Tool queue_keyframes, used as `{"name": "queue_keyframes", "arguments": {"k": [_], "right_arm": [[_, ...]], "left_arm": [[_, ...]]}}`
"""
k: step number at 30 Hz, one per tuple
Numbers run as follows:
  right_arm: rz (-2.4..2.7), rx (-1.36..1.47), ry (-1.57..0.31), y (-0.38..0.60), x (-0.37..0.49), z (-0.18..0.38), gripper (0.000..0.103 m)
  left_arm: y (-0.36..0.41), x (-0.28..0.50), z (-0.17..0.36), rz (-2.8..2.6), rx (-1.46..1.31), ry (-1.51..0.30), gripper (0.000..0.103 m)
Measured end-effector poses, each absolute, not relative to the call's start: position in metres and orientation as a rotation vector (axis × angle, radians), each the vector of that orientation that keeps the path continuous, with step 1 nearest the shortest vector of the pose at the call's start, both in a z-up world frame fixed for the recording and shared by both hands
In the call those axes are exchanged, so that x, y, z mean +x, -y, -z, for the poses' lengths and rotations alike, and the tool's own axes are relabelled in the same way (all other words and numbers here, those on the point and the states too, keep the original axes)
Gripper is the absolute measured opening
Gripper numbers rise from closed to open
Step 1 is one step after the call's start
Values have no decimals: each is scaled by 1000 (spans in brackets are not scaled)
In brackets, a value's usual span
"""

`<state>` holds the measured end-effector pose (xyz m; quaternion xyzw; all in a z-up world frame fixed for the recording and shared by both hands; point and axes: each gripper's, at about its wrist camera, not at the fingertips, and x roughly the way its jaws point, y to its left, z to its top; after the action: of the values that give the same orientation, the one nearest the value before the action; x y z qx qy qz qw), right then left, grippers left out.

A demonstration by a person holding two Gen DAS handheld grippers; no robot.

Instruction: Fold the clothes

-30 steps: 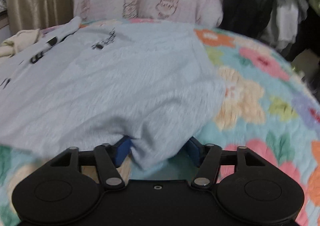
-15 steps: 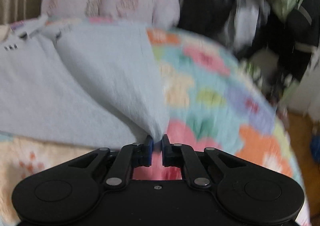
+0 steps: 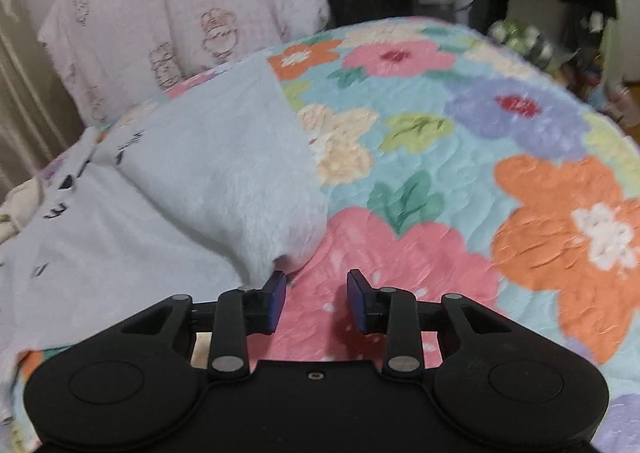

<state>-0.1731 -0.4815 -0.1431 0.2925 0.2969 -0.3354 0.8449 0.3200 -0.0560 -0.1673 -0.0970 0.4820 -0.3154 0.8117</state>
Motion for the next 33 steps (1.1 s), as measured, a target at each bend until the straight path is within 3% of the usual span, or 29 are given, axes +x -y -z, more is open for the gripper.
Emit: {"name": "queue_keyframes", "arguments": {"k": [3,8,10,11,12,21,29,33], "right_arm": [[649,628,-637,481,-166,151,48],[618,585,-665,478,-150,159,50],[608,544,-680,474,-142,158,54],[604,527,-683,471,-140,156,55],[597,517,-685,469,-137,156,55],[588,489,-700,462,-133,158,58],[583,488,-703,461,-134,160,61],[589,487,-690,460,-139,159,61]], "left_arm": [[67,319,173,704,-199,-1011,69],[92,309,174,657,-102,-962,68],[104,302,173,640,-21,-933,52],[108,300,171,638,13,-922,17],[108,295,164,634,23,-890,3],[71,212,60,560,-5,-508,3],[62,247,139,382,104,-989,3],[62,246,126,421,120,-984,4]]}}
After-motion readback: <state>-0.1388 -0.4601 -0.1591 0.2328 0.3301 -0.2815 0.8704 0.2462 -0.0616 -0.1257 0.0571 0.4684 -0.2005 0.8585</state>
